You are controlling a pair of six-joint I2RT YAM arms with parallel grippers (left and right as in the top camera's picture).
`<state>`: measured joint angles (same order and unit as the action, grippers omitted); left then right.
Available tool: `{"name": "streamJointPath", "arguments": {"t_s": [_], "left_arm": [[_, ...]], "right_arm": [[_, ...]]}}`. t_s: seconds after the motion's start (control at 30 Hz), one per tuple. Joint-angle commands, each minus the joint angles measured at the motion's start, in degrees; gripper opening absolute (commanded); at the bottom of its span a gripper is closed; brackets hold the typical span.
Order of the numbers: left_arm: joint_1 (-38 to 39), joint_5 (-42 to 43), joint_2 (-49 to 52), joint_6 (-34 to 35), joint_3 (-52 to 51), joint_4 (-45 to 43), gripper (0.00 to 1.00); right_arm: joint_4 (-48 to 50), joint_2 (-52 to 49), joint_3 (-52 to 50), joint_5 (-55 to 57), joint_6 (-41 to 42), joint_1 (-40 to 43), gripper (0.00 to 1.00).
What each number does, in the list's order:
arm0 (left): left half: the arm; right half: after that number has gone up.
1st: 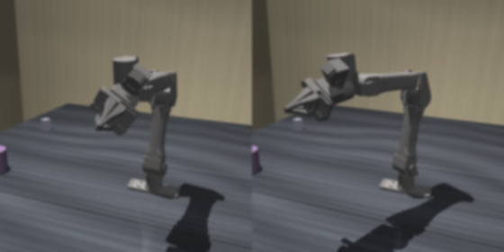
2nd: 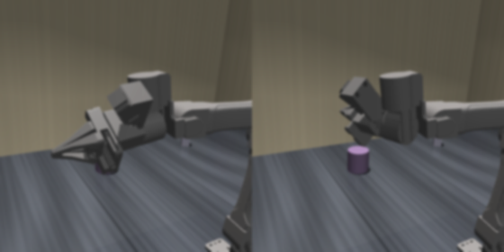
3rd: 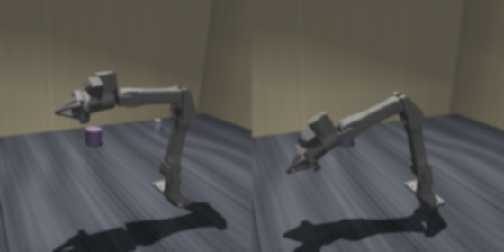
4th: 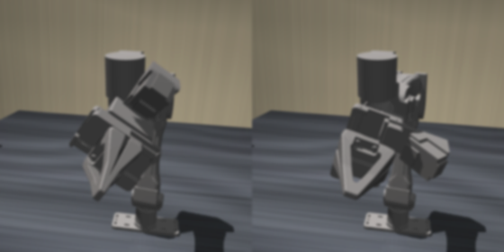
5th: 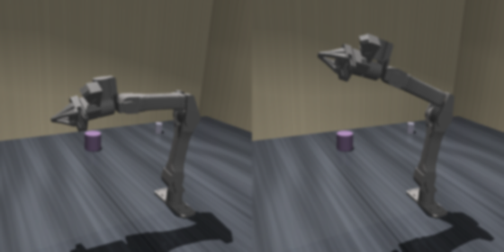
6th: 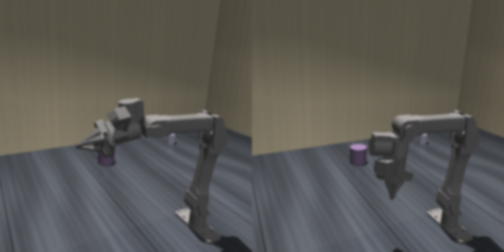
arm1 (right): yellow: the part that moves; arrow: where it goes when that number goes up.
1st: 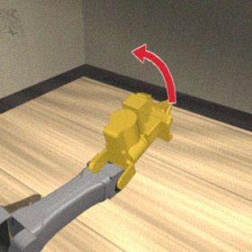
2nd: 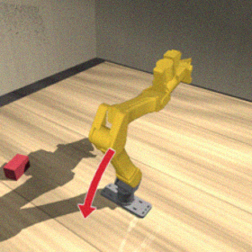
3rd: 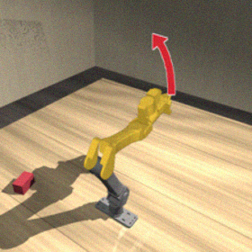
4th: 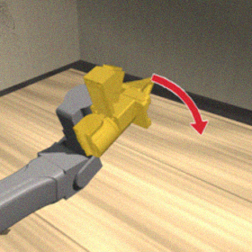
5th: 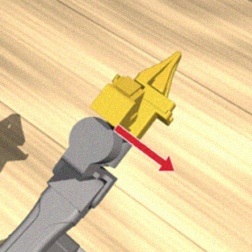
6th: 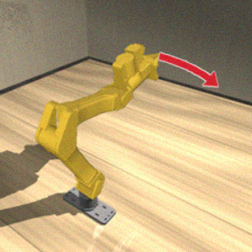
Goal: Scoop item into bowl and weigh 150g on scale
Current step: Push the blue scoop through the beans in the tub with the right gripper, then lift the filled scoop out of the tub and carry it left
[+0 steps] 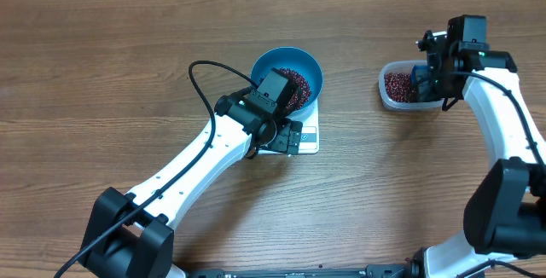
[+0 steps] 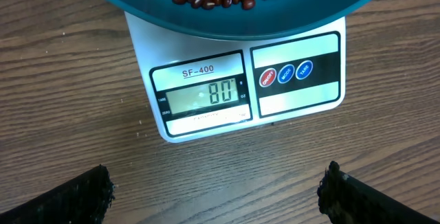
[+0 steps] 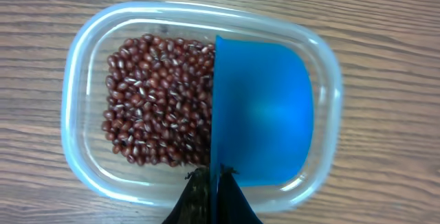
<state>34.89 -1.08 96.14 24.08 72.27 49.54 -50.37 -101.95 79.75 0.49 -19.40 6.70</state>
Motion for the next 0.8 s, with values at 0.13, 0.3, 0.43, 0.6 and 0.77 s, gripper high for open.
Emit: {"name": "streamJointPath", "arguments": {"t_s": [0.13, 0.3, 0.43, 0.6, 0.77], "left_arm": [[0.39, 0.07, 0.35, 0.81, 0.57, -0.11, 1.0], [0.39, 0.07, 0.35, 0.81, 0.57, -0.11, 1.0], [0.39, 0.07, 0.35, 0.81, 0.57, -0.11, 1.0], [0.39, 0.07, 0.35, 0.81, 0.59, -0.11, 0.99], [0.39, 0.07, 0.35, 0.81, 0.57, -0.11, 1.0]], "right_arm": [[-0.55, -2.69, 0.87, -13.05, 3.63, 0.07, 0.04], [-1.62, -2.69, 0.87, -13.77, 10.19, 0.07, 0.04], [-1.11, -2.69, 0.87, -16.83, 14.95, 0.83, 0.04], [-0.5, -2.69, 0.87, -26.6, 18.18, 5.35, 0.04], [-0.55, -2.69, 0.87, -36.04, 18.16, 12.33, 0.04]]}}
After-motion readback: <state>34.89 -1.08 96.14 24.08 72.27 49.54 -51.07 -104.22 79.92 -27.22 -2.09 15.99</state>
